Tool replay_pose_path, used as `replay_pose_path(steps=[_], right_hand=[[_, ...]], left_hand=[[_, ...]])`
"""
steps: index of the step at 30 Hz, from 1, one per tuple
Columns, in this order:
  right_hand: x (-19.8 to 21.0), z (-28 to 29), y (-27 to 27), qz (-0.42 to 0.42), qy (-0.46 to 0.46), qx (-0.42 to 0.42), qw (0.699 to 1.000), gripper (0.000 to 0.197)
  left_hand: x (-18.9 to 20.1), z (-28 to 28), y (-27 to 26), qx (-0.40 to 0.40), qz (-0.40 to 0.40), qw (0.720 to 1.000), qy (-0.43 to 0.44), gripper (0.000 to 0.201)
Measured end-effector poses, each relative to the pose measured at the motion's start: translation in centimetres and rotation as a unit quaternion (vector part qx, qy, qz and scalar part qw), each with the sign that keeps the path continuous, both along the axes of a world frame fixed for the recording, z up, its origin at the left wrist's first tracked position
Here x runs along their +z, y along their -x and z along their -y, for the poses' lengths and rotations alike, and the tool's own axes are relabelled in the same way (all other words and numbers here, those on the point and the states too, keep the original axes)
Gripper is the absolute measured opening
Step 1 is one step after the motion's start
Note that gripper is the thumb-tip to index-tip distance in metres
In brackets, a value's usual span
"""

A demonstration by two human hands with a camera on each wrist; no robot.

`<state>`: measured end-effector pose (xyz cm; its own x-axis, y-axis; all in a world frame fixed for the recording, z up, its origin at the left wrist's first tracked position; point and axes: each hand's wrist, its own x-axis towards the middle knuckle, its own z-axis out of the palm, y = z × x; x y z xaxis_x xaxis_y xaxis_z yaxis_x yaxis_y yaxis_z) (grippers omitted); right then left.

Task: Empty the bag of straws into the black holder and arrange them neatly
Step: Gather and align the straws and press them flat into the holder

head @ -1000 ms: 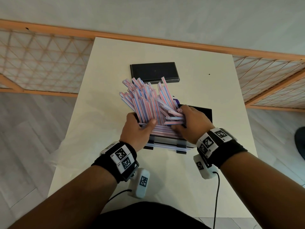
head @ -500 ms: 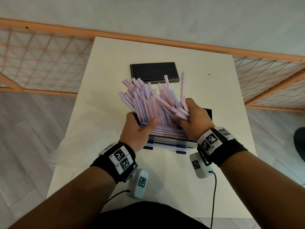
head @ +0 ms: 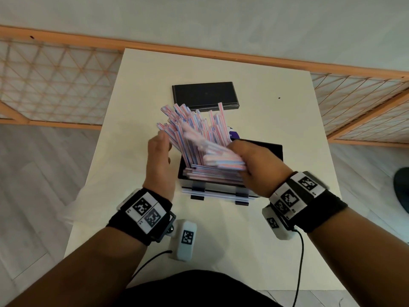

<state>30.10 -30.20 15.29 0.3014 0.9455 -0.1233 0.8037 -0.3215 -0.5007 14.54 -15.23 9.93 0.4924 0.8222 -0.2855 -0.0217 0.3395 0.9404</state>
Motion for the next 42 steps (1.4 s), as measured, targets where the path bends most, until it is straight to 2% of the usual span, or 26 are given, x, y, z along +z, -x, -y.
replay_pose_path(steps=[3,5,9,10,13,14,17,21,24,27,31,34,36,37,40,42], right_hand=[[-1.0,0.0,0.8,0.037,0.095,0.018,0.995,0.025],[-1.4,-0.1,1.1,0.041,0.12,0.022,0.992,0.026],[-1.0,-0.8,1.1,0.003,0.107,0.026,0.994,0.025],[-0.9,-0.9,1.0,0.007,0.103,0.025,0.994,0.025],[-0.9,-1.2,1.1,0.058,0.091,0.008,0.994,0.035],[-0.9,-1.3,1.3,0.068,0.086,0.0,0.994,0.038],[-1.1,-1.7,2.0,0.075,0.076,0.003,0.994,0.038],[-1.5,-1.6,2.1,0.074,0.073,0.002,0.995,0.045],[-2.3,-1.7,1.7,0.082,0.078,-0.014,0.993,0.063],[-3.2,-2.6,2.2,0.047,0.096,-0.011,0.994,0.082],[-3.3,-2.0,2.6,0.008,0.036,-0.023,0.999,0.067],[-2.5,0.0,1.0,-0.036,-0.014,-0.141,0.989,0.06],[-2.3,0.5,-0.6,-0.006,0.017,-0.216,0.976,0.055],[-2.5,0.3,-1.2,0.017,0.059,-0.228,0.972,0.054],[-3.3,-1.0,-1.3,0.024,0.162,-0.189,0.968,0.053],[-3.9,-2.0,-0.6,0.008,0.152,-0.163,0.975,0.044]], left_hand=[[1.5,-0.3,-0.5,0.025,0.054,0.998,0.012,0.069],[2.4,0.0,-1.1,0.035,0.031,0.999,-0.001,0.069],[2.8,1.1,-1.5,0.019,-0.035,0.994,-0.103,0.086],[2.8,1.2,-1.5,0.017,-0.044,0.993,-0.11,0.083],[2.4,1.2,-1.9,0.03,-0.085,0.988,-0.122,0.048],[2.3,1.2,-2.0,0.03,-0.097,0.986,-0.133,0.042],[2.1,1.6,-2.2,0.016,-0.112,0.979,-0.171,0.052],[2.0,2.0,-2.0,0.022,-0.103,0.982,-0.158,0.074],[1.9,1.8,-1.8,0.027,-0.082,0.986,-0.14,0.073],[1.5,2.5,-2.0,-0.017,-0.131,0.978,-0.162,0.073],[0.5,2.6,-1.9,-0.034,-0.189,0.959,-0.207,0.078],[-0.2,1.9,-1.2,-0.053,-0.196,0.96,-0.195,0.078],[-0.7,1.9,-1.0,-0.081,-0.206,0.957,-0.189,0.077],[-0.9,2.1,-0.9,-0.094,-0.208,0.955,-0.191,0.076],[-1.4,2.8,-1.0,-0.106,-0.213,0.953,-0.186,0.071],[-1.6,2.9,-0.9,-0.106,-0.206,0.954,-0.191,0.067]])
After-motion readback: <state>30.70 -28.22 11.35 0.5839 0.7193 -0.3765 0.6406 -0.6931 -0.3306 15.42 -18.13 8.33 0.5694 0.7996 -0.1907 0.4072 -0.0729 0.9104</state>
